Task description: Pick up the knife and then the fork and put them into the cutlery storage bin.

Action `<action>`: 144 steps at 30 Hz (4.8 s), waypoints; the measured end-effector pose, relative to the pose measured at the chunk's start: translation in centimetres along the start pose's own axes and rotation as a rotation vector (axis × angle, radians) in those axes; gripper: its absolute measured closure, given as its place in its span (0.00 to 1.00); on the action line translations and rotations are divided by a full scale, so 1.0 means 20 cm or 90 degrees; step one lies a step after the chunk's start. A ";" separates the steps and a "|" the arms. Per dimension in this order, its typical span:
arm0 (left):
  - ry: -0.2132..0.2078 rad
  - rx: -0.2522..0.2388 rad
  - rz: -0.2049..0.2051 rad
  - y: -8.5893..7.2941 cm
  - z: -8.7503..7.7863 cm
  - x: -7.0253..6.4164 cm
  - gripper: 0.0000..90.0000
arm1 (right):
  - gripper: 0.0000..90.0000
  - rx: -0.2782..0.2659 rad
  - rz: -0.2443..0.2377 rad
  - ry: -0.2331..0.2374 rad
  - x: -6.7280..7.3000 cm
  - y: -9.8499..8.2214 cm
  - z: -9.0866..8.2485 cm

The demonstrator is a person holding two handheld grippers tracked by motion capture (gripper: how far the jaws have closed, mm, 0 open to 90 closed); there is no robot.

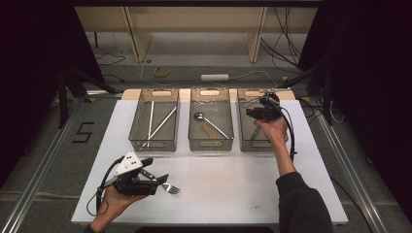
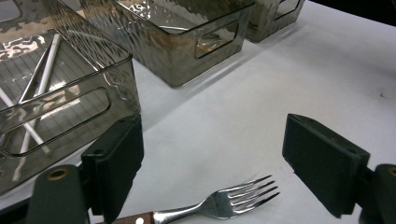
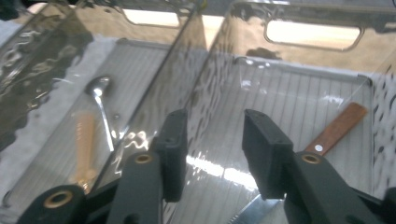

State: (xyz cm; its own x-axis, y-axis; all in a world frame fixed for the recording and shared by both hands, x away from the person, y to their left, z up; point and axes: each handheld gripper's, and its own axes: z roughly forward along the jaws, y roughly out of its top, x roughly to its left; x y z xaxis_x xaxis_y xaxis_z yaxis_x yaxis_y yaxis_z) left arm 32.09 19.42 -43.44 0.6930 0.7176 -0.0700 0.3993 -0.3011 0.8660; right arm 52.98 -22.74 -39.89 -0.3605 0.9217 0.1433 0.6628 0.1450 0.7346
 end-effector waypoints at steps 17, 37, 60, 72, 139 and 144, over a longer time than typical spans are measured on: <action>0.012 0.001 -0.011 0.01 0.01 0.03 0.23 | 0.39 -0.093 -0.084 0.125 0.18 -0.26 -0.34; 0.026 0.007 -0.018 0.01 0.05 0.07 0.23 | 0.34 -0.119 -0.100 0.160 0.26 -0.56 -0.49; 0.097 0.118 -0.046 0.04 0.16 0.21 0.54 | 0.33 -0.112 -0.129 0.195 0.35 -0.76 -0.58; 0.133 0.206 -0.051 0.02 0.20 0.27 0.84 | 0.34 -0.107 -0.140 0.203 0.38 -0.78 -0.59; 0.060 0.443 -0.025 -0.10 0.08 0.14 0.95 | 0.34 -0.102 -0.151 0.197 0.38 -0.78 -0.59; 0.030 0.420 -0.022 -0.06 0.04 0.14 0.67 | 0.34 -0.101 -0.151 0.200 0.38 -0.78 -0.59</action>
State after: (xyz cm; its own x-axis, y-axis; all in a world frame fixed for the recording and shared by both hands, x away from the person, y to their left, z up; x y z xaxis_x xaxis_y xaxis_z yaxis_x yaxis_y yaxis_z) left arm 34.00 21.28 -44.95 0.6528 0.7553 -0.0577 0.7146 -0.5888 0.3777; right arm 32.17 -22.22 -42.35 -0.6895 0.7117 0.1348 0.4369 0.2602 0.8610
